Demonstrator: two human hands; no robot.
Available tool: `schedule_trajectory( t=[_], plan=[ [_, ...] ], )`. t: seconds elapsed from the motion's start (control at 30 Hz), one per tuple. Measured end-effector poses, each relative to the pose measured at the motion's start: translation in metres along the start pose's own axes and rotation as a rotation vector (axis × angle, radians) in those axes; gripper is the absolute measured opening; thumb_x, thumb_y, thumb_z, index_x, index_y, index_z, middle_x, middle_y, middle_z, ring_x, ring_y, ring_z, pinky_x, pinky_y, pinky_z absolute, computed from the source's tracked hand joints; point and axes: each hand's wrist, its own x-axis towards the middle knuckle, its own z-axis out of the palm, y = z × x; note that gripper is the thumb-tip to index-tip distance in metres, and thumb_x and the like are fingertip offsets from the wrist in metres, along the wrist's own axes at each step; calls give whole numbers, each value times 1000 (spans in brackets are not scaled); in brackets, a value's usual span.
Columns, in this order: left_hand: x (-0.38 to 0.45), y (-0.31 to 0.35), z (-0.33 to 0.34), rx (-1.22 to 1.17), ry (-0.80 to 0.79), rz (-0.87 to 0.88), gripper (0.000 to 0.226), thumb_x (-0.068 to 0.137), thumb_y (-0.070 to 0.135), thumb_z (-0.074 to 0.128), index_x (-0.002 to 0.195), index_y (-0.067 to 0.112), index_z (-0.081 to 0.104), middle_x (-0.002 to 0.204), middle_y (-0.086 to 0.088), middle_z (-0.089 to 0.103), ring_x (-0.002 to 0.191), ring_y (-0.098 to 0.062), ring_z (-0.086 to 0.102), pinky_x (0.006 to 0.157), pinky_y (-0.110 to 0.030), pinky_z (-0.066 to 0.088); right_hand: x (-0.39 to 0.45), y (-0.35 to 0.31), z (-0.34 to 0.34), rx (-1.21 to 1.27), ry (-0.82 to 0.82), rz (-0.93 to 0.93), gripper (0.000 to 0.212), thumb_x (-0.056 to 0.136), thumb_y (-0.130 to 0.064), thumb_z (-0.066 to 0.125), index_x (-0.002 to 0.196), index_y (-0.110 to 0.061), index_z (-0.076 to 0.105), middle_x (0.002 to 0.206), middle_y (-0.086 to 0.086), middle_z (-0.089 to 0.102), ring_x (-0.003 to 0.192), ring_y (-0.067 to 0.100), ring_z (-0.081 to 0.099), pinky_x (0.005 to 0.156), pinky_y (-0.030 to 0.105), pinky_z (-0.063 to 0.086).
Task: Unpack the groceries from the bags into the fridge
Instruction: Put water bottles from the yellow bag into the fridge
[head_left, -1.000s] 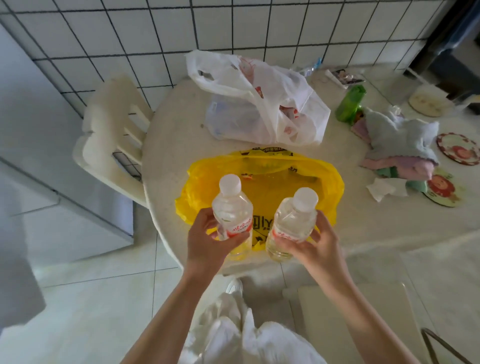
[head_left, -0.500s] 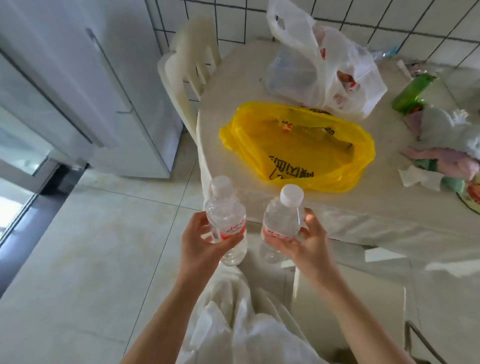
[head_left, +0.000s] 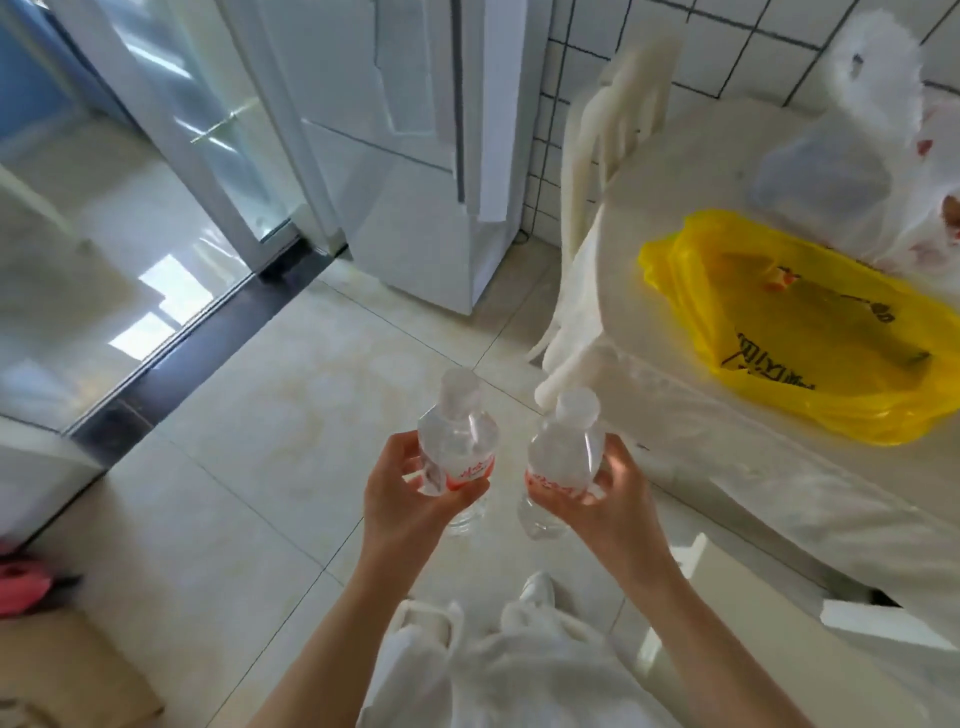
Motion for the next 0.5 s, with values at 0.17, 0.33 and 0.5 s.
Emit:
schedule_trajectory(
  t=[0.17, 0.33, 0.5],
  plan=[
    [20, -28, -98, -29, 126, -48, 60, 50, 24, 95, 98, 29, 59, 95, 16, 66, 94, -3, 63, 88, -32, 54, 8, -27, 94, 38, -133, -3, 64, 59, -25, 90, 114, -24, 58, 98, -12, 70, 88, 7, 70, 73, 24, 57],
    [46, -53, -188, -15, 237, -89, 61, 50, 24, 95, 99, 27, 59, 96, 13, 67, 95, -9, 64, 87, -36, 54, 16, -52, 184, 43, -230, -23, 68, 60, -24, 88, 119, -25, 54, 108, -15, 66, 93, -2, 66, 73, 18, 56],
    [69, -60, -244, -31, 311, -102, 57, 52, 21, 94, 97, 26, 59, 96, 13, 66, 95, -8, 62, 79, -23, 50, 34, -83, 243, 43, -270, -19, 64, 60, -21, 89, 114, -23, 54, 107, -18, 63, 90, -8, 64, 68, 11, 52]
  ],
)
